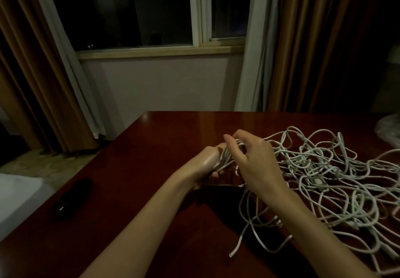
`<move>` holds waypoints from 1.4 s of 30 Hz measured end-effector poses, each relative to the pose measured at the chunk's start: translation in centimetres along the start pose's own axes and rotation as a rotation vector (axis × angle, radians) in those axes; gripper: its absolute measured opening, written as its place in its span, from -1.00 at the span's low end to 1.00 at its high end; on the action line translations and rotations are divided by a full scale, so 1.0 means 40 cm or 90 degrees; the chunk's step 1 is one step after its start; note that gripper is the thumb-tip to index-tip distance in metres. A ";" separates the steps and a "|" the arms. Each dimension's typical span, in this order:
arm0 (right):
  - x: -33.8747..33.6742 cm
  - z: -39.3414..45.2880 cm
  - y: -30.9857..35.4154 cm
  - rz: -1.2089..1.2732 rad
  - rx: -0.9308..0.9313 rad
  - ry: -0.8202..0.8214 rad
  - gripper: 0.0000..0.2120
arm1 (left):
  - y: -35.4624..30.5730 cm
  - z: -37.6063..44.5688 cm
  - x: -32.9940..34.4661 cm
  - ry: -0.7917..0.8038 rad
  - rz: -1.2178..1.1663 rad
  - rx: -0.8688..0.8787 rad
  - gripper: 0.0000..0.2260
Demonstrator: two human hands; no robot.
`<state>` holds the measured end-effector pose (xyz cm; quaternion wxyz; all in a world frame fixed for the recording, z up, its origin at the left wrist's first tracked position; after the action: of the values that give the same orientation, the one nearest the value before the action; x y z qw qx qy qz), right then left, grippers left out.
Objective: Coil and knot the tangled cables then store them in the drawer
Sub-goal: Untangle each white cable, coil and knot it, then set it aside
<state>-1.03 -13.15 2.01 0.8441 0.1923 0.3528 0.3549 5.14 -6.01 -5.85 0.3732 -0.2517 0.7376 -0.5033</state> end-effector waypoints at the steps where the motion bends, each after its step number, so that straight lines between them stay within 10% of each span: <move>1: 0.001 0.000 -0.002 0.006 0.000 0.002 -0.71 | -0.002 -0.006 -0.002 0.000 0.009 0.007 -0.67; 13: 0.008 -0.004 -0.038 -0.005 0.090 0.087 -0.74 | -0.055 -0.016 0.021 0.002 0.026 0.095 -0.16; 17: -0.012 -0.014 -0.064 0.192 0.238 0.048 -0.66 | -0.078 -0.031 0.027 0.024 -0.035 0.149 -0.63; 25: -0.039 0.003 -0.035 -0.025 0.116 0.119 -0.79 | -0.040 -0.028 -0.150 -0.098 -0.562 0.133 -0.56; 32: -0.041 0.005 -0.006 -0.344 0.024 0.152 -0.81 | -0.032 -0.022 -0.139 -0.128 -0.478 0.134 -0.72; 42: 0.049 -0.012 0.055 -0.255 -0.041 0.174 -0.67 | -0.062 -0.023 -0.079 -0.077 -0.277 0.131 -0.66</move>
<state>-1.43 -10.17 2.03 0.8478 0.0414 0.4834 0.2141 6.28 -4.05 -2.41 0.3237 -0.3948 0.5870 -0.6283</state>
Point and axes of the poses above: each hand's wrist, its own z-axis towards the middle knuckle, its own x-axis out of the palm, y = z × x, the point moved 10 cm from there along z, towards the middle knuckle, and after that the axes turned 6 degrees about -x, right-handed, at the moved point
